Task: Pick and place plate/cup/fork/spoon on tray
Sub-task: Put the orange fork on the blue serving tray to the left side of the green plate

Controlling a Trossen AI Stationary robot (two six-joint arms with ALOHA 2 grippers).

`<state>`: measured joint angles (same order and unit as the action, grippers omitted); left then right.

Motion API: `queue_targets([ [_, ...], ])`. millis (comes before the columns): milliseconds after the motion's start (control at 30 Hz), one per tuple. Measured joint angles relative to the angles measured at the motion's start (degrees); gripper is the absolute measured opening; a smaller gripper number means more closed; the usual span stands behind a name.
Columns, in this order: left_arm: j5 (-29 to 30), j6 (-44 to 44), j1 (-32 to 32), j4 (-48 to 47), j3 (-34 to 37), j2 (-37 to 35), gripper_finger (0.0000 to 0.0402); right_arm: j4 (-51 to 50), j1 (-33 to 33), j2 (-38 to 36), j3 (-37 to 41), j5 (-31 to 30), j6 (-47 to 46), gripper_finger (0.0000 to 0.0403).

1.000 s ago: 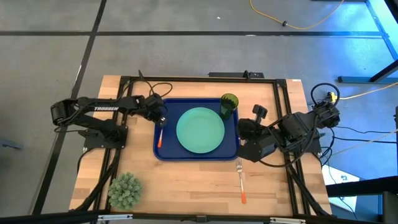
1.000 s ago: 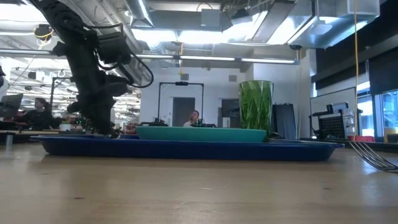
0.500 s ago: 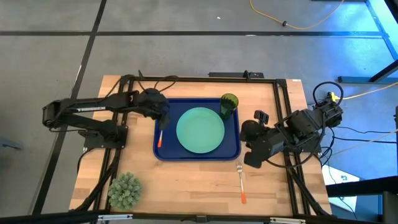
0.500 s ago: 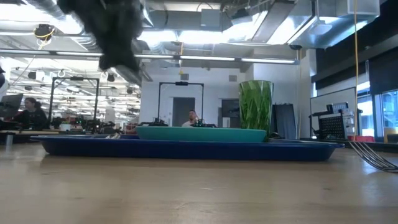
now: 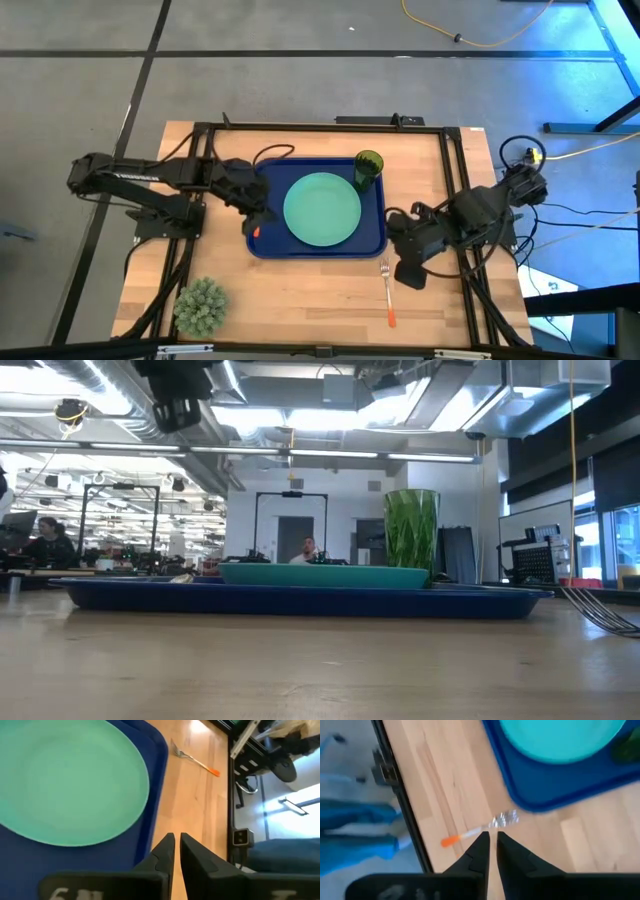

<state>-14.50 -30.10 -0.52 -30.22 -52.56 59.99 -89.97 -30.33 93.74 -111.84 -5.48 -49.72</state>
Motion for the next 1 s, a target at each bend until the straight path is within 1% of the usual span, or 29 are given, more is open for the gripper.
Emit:
queue_targets([
  [133, 0.09, -2.61, 1.88, 0.57, 0.0, 0.0, 0.0036, -0.03, 0.02, 0.02, 5.76, 3.94, -1.04, 0.0057],
  [300, 0.71, -3.82, 3.08, 0.68, 0.0, 0.0, 0.0041, 0.2, 1.05, 0.04, 15.15, 6.92, -1.26, 0.0091],
  [400, 1.7, -5.8, 3.56, 0.68, 0.0, 0.0, 0.004, 3.8, 2.16, 0.06, 20.86, 7.2, -2.59, 0.01],
  [533, 1.89, -5.91, 4.05, 0.69, 0.0, 0.0, 0.0039, 10.83, 4.72, 0.06, 27.8, 7.3, -10.1, 0.0102],
  [633, 1.84, -6.05, 4.12, 0.7, 0.0, 0.0, 0.0039, 17.89, 6.12, 0.06, 32.68, 8.69, -15.81, 0.0102],
  [733, 2.51, -7.36, 4.1, 0.7, 0.0, 0.0, 0.0039, 26.84, 6.6, 0.08, 37.03, 10.52, -22.44, 0.0102],
  [867, 3.91, -7.5, 4.1, 0.72, 0.0, 0.0, 0.0039, 35.85, 6.4, 0.08, 41.41, 13.14, -31.86, 0.0102],
  [1000, 3.92, -7.48, 4.1, 0.72, 0.0, 0.0, 0.0039, 38.71, 4.66, 0.08, 45.03, 14.33, -40.79, 0.0102],
])
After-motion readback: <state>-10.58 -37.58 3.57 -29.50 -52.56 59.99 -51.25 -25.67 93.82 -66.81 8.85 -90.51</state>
